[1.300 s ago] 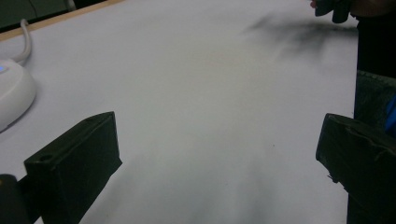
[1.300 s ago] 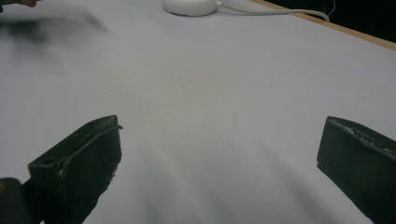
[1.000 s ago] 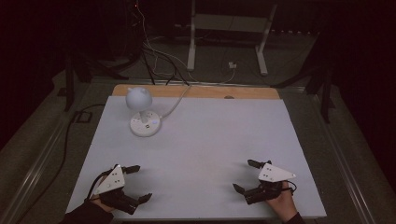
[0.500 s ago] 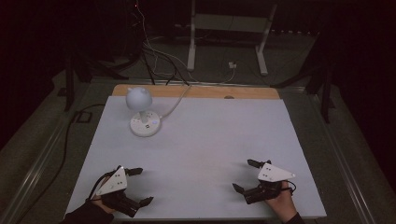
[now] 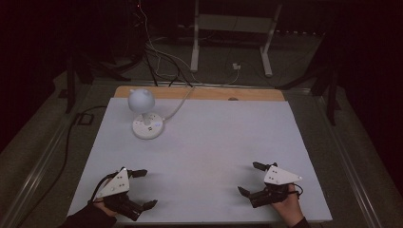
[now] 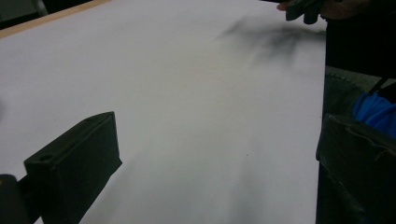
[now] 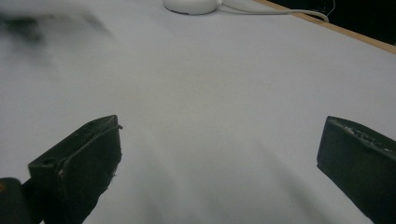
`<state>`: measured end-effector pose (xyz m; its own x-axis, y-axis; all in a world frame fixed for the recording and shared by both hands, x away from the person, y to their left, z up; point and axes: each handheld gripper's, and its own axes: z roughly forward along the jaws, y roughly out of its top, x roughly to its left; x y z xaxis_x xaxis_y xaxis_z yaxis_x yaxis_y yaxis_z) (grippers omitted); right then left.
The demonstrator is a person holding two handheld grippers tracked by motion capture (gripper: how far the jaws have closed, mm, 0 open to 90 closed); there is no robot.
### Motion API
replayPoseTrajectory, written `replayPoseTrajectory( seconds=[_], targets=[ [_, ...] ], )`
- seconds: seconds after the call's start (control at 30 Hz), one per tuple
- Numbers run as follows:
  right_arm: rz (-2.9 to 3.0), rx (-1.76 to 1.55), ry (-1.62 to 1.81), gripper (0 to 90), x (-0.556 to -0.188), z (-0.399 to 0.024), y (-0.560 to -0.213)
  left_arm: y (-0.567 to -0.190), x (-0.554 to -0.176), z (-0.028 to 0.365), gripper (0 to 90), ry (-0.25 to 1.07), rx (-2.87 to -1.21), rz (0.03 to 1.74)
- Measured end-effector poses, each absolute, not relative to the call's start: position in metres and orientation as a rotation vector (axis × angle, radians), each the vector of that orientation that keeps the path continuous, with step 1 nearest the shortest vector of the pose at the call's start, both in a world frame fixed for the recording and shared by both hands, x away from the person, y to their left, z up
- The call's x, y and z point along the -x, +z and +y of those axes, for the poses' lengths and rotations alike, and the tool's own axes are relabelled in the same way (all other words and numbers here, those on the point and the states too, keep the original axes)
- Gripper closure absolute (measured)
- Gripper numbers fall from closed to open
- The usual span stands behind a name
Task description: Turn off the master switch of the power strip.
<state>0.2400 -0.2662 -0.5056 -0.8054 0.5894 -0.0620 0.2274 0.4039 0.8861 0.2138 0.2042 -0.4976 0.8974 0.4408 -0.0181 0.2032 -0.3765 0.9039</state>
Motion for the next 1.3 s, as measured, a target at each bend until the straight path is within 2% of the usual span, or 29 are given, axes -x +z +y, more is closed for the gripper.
replayPoseTrajectory(
  seconds=[0.57, 1.3],
  targets=[
    [2.263, -0.725, 1.373, 0.0, -0.239, -0.268, -0.503, -0.482, -0.219, 0.193, 0.2, 0.232, -1.950, 0.441],
    [2.252, -0.731, 1.386, 0.0, -0.238, -0.268, -0.502, -0.461, -0.245, 0.185, 0.2, 0.325, -1.884, 0.544]
  ],
)
